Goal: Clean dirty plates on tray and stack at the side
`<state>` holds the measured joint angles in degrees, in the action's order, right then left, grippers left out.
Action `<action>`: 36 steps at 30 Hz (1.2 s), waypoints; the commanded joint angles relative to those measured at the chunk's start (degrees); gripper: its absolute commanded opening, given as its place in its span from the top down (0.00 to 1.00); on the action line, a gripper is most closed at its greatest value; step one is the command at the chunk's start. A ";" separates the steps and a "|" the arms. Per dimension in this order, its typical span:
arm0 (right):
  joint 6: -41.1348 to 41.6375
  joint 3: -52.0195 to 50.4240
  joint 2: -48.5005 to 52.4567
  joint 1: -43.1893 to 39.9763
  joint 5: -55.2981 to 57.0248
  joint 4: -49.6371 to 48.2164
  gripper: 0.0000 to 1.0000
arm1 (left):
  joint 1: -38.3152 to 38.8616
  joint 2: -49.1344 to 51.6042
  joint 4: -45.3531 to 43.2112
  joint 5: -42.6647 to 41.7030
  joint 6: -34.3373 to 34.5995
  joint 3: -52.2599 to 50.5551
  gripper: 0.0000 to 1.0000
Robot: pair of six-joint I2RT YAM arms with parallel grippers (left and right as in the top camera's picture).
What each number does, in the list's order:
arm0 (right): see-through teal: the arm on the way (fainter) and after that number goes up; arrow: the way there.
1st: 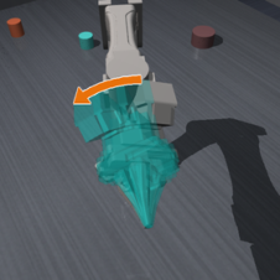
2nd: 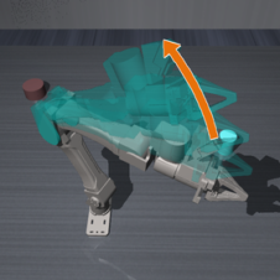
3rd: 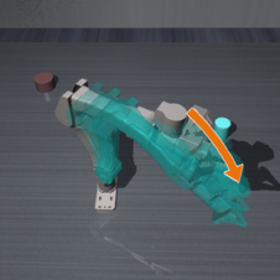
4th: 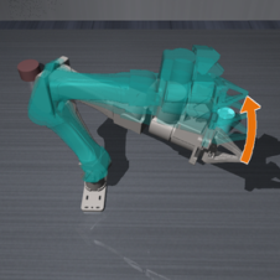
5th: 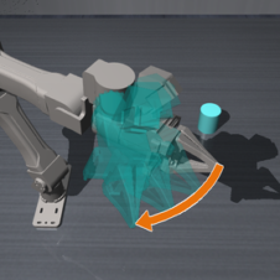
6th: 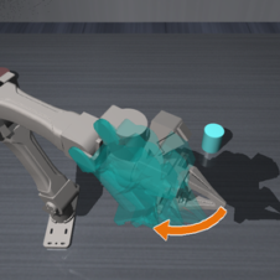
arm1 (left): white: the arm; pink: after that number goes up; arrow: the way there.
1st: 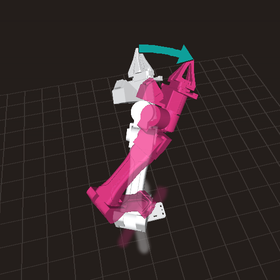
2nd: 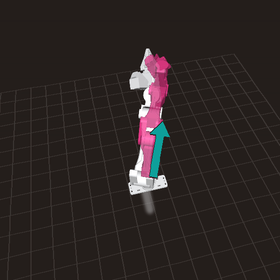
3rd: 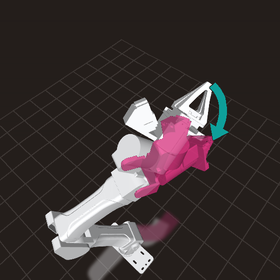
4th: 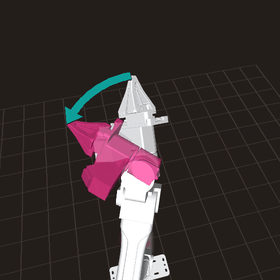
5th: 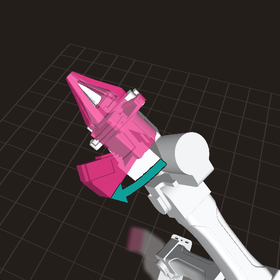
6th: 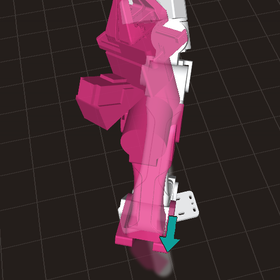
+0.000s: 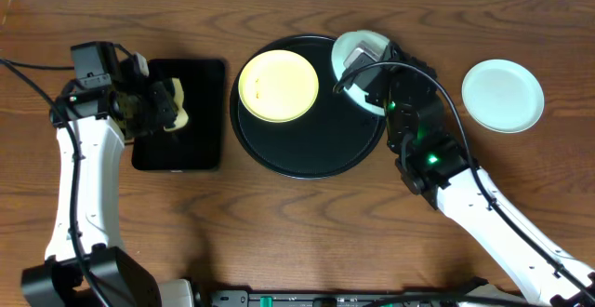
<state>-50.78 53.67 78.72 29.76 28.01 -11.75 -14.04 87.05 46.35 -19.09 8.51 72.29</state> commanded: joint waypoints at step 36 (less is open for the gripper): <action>39.85 -0.07 -0.61 -3.98 -16.26 17.90 0.99 | -0.02 0.72 4.81 0.37 -1.03 -0.63 0.92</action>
<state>-12.27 53.49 78.70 26.22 12.16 6.22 -14.04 87.68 51.00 -19.11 8.51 71.96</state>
